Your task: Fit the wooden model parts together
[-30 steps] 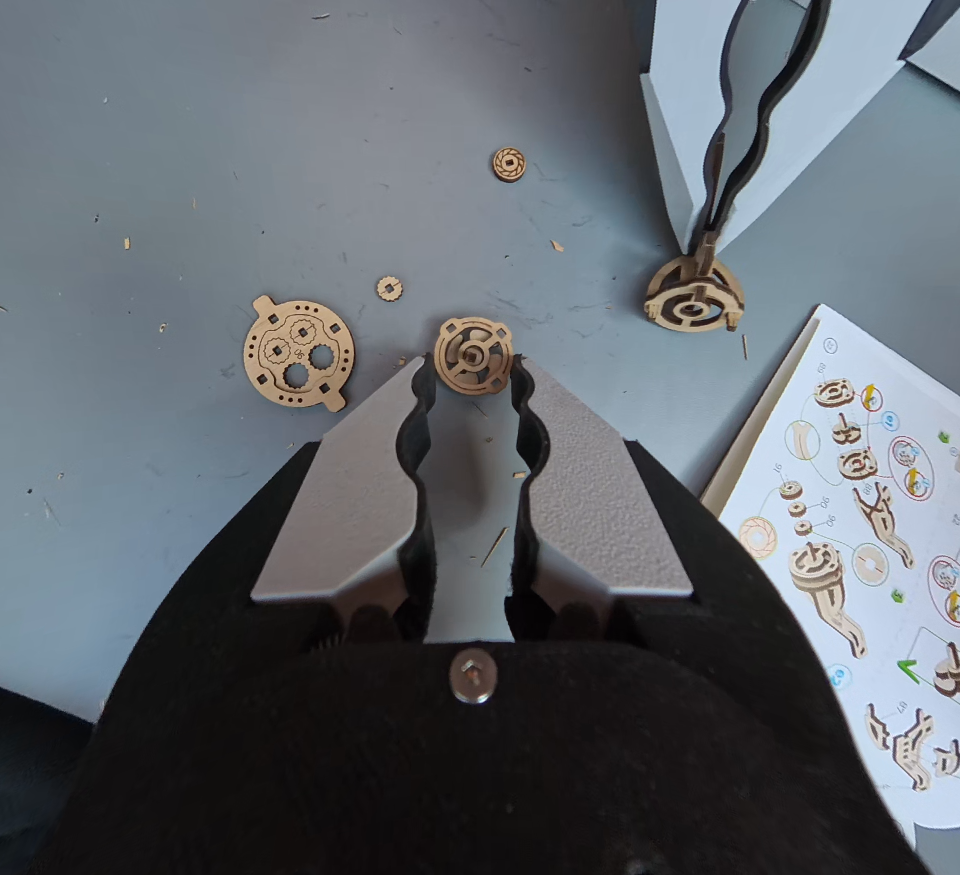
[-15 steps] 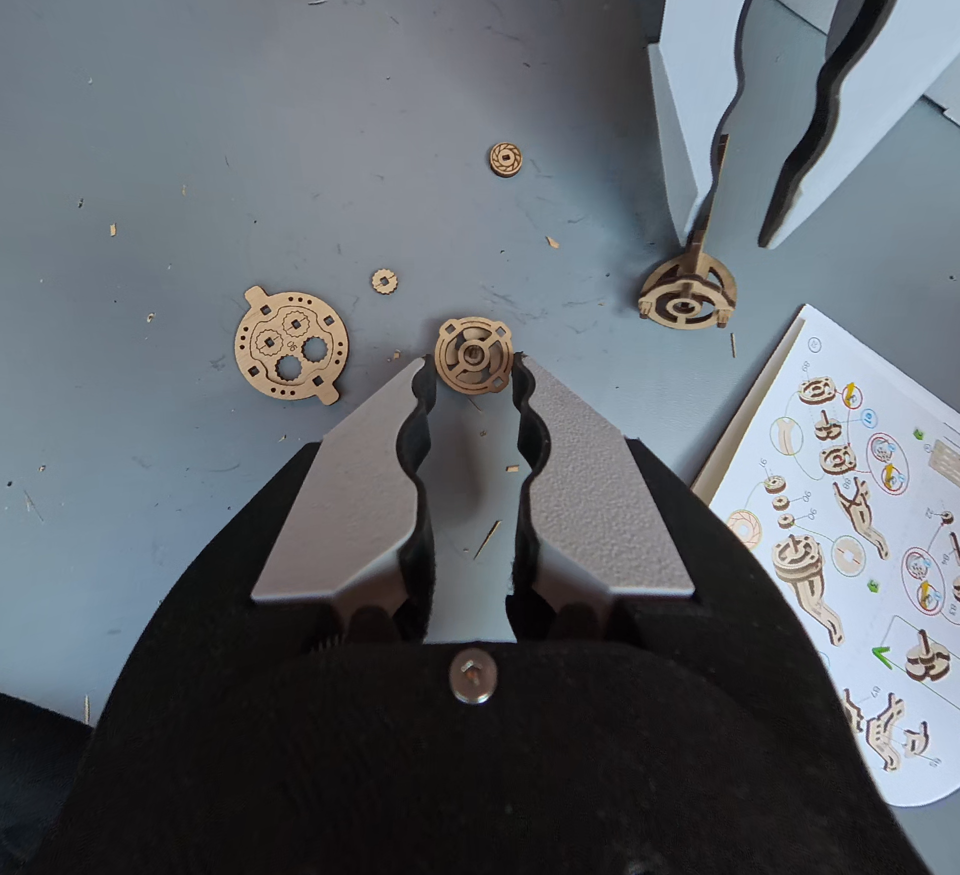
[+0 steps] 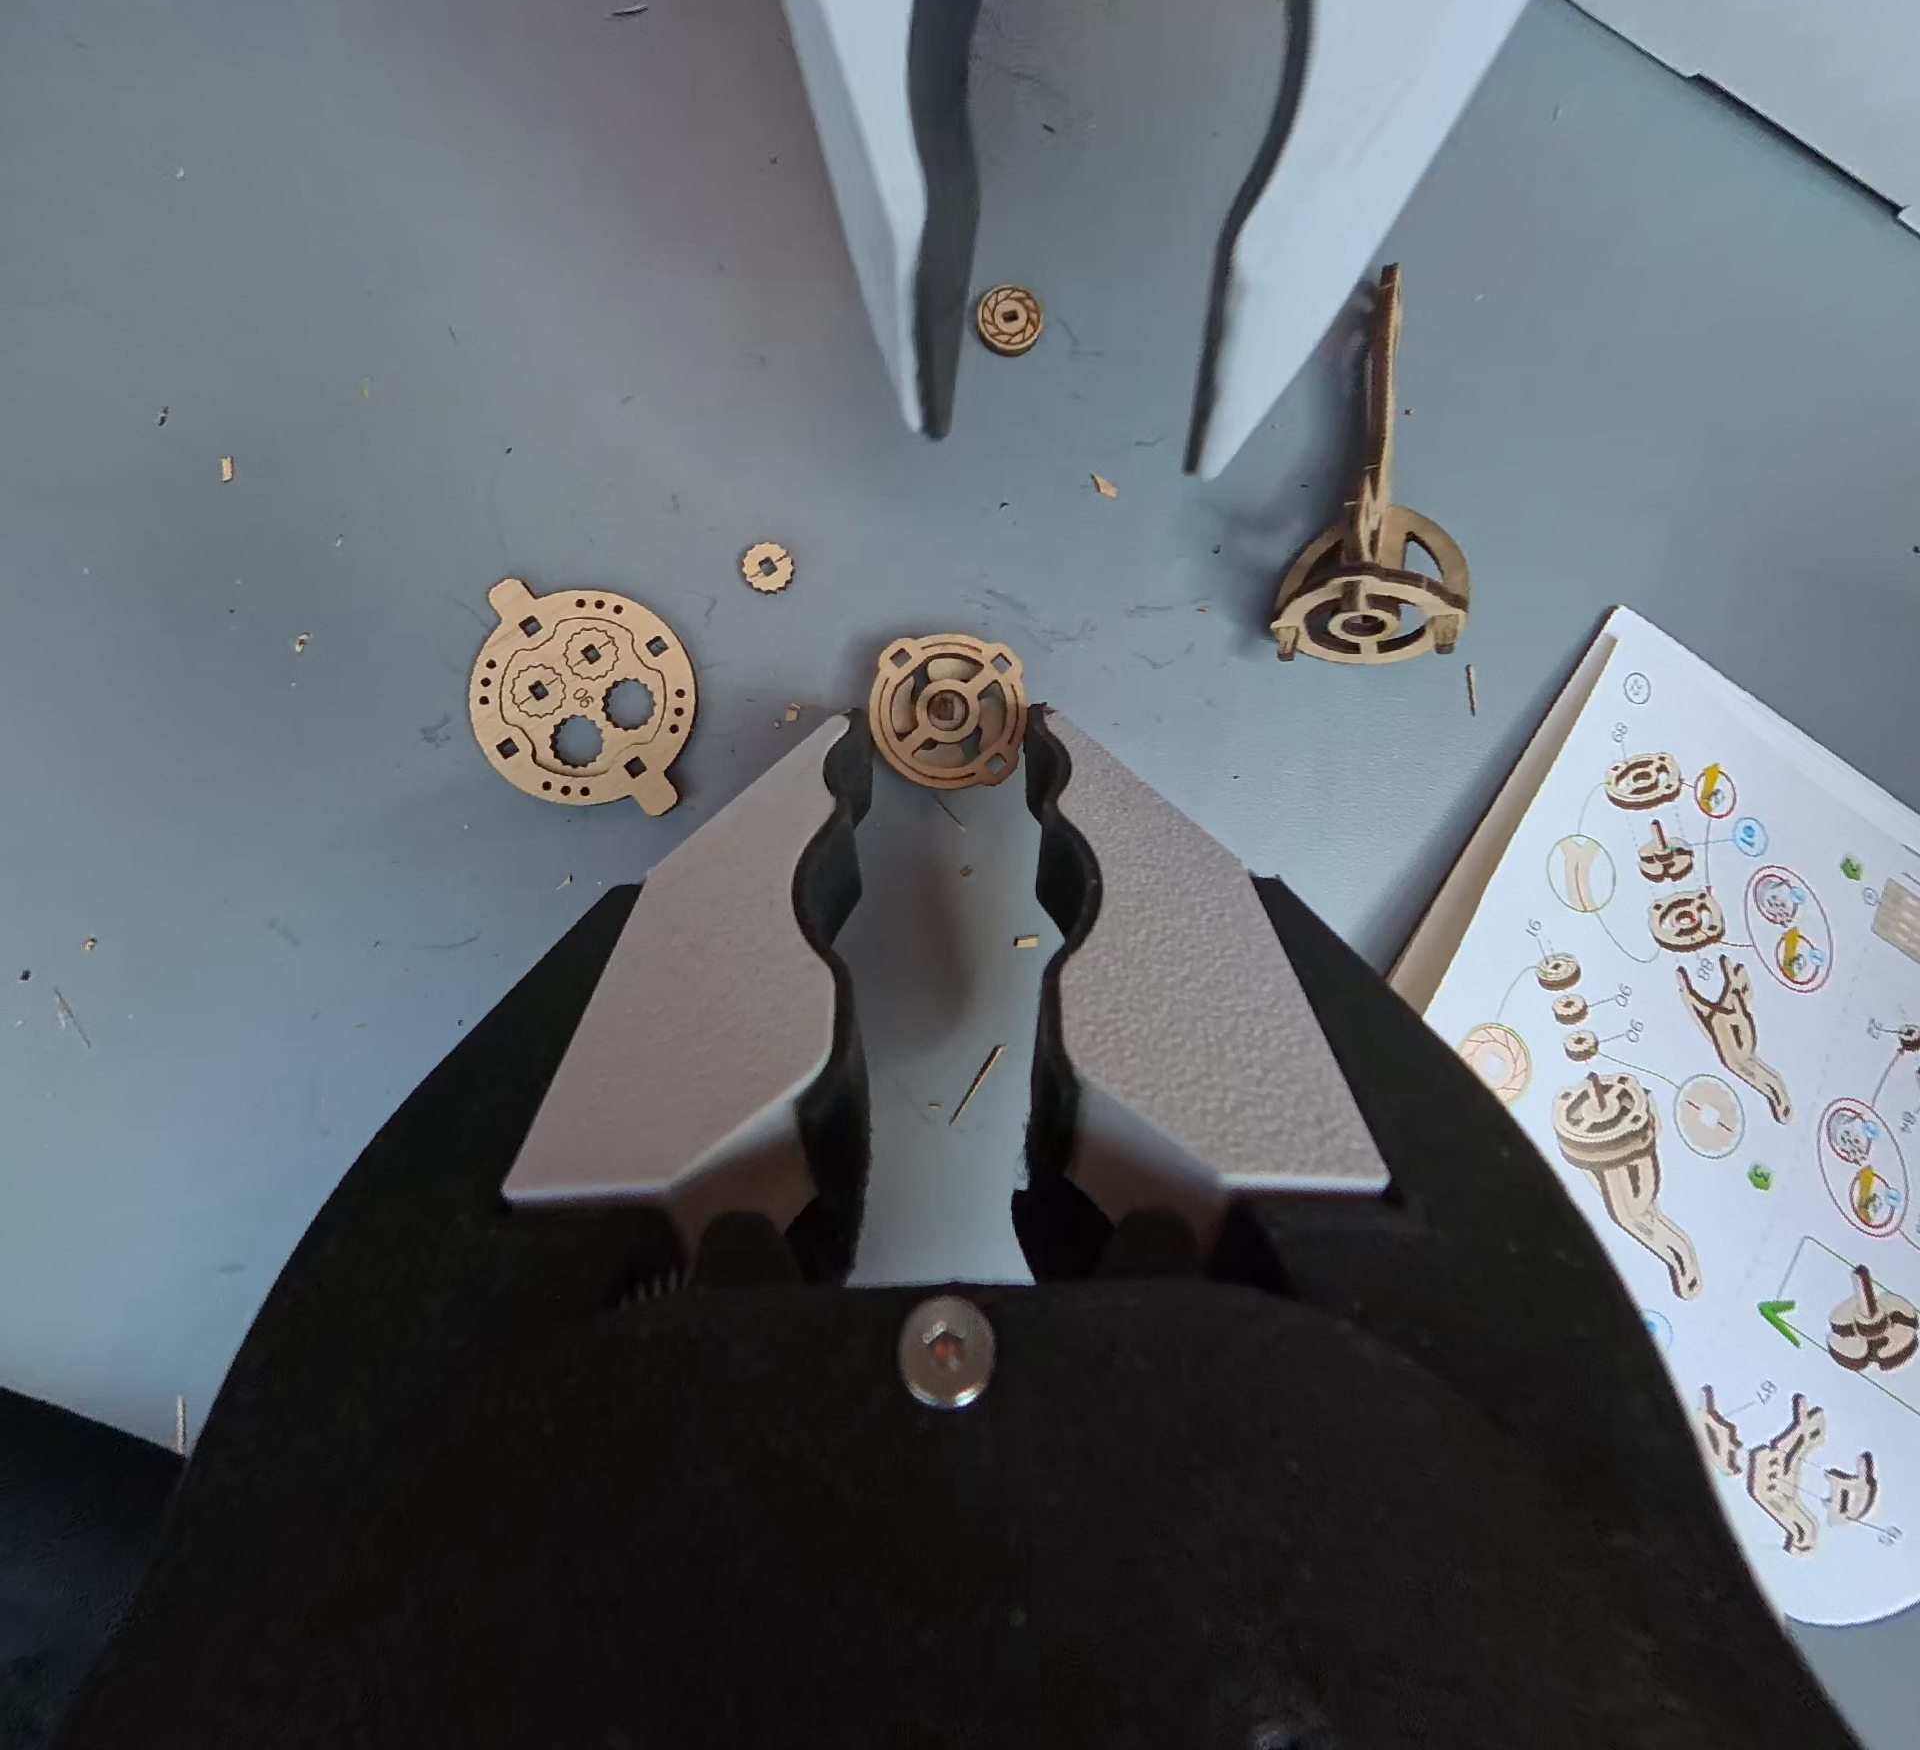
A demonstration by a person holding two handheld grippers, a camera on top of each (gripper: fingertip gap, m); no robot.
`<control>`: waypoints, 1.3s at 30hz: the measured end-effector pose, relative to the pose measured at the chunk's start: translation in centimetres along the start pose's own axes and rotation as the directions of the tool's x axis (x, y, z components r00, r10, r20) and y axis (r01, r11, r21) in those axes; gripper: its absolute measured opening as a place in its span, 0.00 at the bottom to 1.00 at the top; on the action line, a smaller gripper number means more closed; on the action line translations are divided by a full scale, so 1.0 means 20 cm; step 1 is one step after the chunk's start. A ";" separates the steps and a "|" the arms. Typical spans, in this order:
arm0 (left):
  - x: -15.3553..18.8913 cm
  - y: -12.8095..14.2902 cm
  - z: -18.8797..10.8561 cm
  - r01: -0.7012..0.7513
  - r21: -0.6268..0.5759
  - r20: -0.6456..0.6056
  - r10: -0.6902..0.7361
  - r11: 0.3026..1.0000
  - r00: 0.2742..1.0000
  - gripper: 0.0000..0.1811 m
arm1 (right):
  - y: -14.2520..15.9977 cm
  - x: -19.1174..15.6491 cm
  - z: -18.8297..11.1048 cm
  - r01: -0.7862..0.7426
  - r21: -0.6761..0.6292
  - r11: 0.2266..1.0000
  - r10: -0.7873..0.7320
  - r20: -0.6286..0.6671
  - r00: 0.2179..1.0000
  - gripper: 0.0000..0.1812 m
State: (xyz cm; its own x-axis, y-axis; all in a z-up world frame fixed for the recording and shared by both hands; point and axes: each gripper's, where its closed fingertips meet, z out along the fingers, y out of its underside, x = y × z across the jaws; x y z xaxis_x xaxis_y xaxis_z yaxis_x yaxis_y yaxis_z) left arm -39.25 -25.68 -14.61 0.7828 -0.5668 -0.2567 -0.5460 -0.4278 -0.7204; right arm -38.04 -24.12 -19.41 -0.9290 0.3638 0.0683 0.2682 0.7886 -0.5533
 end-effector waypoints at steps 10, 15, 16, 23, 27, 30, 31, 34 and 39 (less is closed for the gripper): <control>0.06 0.01 0.16 0.124 0.023 -0.061 -0.122 0.992 0.991 0.20 | 0.01 0.00 -0.06 -0.044 0.099 0.994 0.045 -0.015 0.999 0.18; 0.04 0.05 0.18 0.181 0.001 -0.075 -0.181 0.983 0.981 0.23 | -0.02 0.03 -0.08 -0.145 0.188 0.971 0.146 0.010 0.989 0.19; 0.04 0.06 0.19 0.199 -0.006 -0.088 -0.199 0.980 0.976 0.26 | -0.01 0.03 -0.07 -0.159 0.187 0.969 0.159 0.015 0.987 0.18; 0.05 0.07 0.20 0.273 -0.013 -0.144 -0.272 0.962 0.952 0.21 | 0.01 0.01 -0.04 -0.208 0.176 0.962 0.197 0.079 0.977 0.18; 0.05 0.07 0.20 0.289 -0.015 -0.143 -0.288 0.957 0.947 0.20 | -0.01 0.01 -0.05 -0.226 0.203 0.953 0.210 0.097 0.973 0.14; 0.06 0.09 0.22 0.322 -0.036 -0.157 -0.323 0.946 0.933 0.18 | -0.01 0.01 -0.06 -0.230 0.212 0.950 0.214 0.098 0.972 0.10; 0.07 0.09 0.22 0.328 -0.047 -0.170 -0.331 0.944 0.928 0.18 | -0.01 0.01 -0.05 -0.224 0.213 0.951 0.207 0.099 0.973 0.11; 0.06 0.08 0.22 0.332 -0.040 -0.155 -0.334 0.942 0.930 0.19 | -0.01 0.00 -0.05 -0.232 0.214 0.949 0.213 0.109 0.971 0.15; 0.05 0.09 0.22 0.328 -0.038 -0.144 -0.330 0.944 0.933 0.17 | 0.00 0.01 -0.04 -0.243 0.211 0.947 0.227 0.100 0.969 0.17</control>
State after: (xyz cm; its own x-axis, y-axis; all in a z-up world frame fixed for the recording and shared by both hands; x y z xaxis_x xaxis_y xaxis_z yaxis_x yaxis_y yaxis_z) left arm -38.05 -23.92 -18.93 0.8676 -0.4889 0.0912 -0.2697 -0.6166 -0.7397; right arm -38.11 -23.66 -18.72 -0.8648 0.4814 -0.1425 0.4262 0.5539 -0.7153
